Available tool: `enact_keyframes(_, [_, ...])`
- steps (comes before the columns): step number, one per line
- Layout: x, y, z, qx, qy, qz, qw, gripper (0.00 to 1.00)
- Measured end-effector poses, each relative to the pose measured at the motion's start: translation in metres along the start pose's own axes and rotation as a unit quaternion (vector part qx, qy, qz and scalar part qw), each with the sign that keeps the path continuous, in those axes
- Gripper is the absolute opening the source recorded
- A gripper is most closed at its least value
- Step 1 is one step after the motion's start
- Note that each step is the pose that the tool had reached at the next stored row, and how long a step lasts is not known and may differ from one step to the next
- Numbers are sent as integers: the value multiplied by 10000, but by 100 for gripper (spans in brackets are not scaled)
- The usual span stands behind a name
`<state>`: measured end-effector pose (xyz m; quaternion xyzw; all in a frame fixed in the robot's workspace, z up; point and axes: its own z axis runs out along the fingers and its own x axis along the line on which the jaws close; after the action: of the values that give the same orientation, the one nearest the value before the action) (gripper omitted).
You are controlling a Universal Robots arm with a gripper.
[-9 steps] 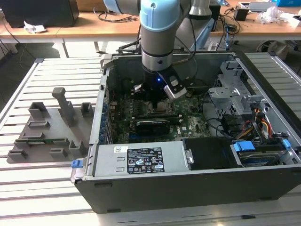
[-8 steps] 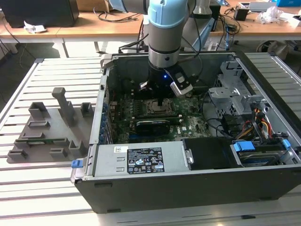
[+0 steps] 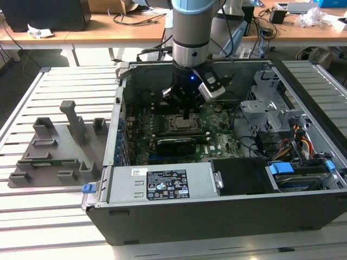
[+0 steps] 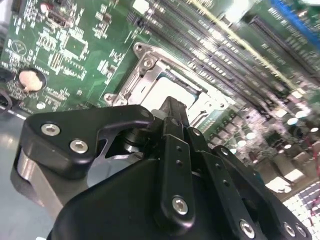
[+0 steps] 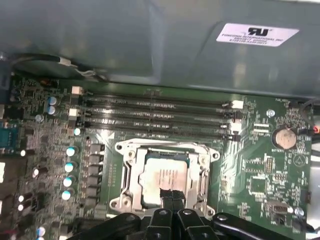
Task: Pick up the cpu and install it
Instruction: 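Install the second cpu locking lever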
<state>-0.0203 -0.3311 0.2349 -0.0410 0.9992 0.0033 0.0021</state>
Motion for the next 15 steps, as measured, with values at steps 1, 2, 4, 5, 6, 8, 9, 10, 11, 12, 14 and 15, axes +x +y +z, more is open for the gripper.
enact_keyframes(1, [0,7,-19,56,5,0,10000,11])
enact_keyframes(2, [-1,13,-64,115,11,0,9999,11])
enact_keyframes(4, [-2,16,-134,170,14,-1,9999,11])
enact_keyframes(5, [-2,18,-173,197,17,-1,9998,11])
enact_keyframes(6, [-2,20,-204,216,18,-1,9998,11])
enact_keyframes(8, [-3,24,-314,304,26,-2,9995,11])
enact_keyframes(9, [-3,25,-337,347,29,-2,9994,11])
enact_keyframes(10, [-4,28,-374,410,34,-2,9992,11])
enact_keyframes(11, [-4,31,-401,430,36,-2,9991,11])
enact_keyframes(12, [-4,35,-440,451,37,-2,9990,11])
enact_keyframes(14, [-6,42,-530,459,38,-3,9989,11])
enact_keyframes(15, [-6,43,-578,460,38,-3,9989,11])
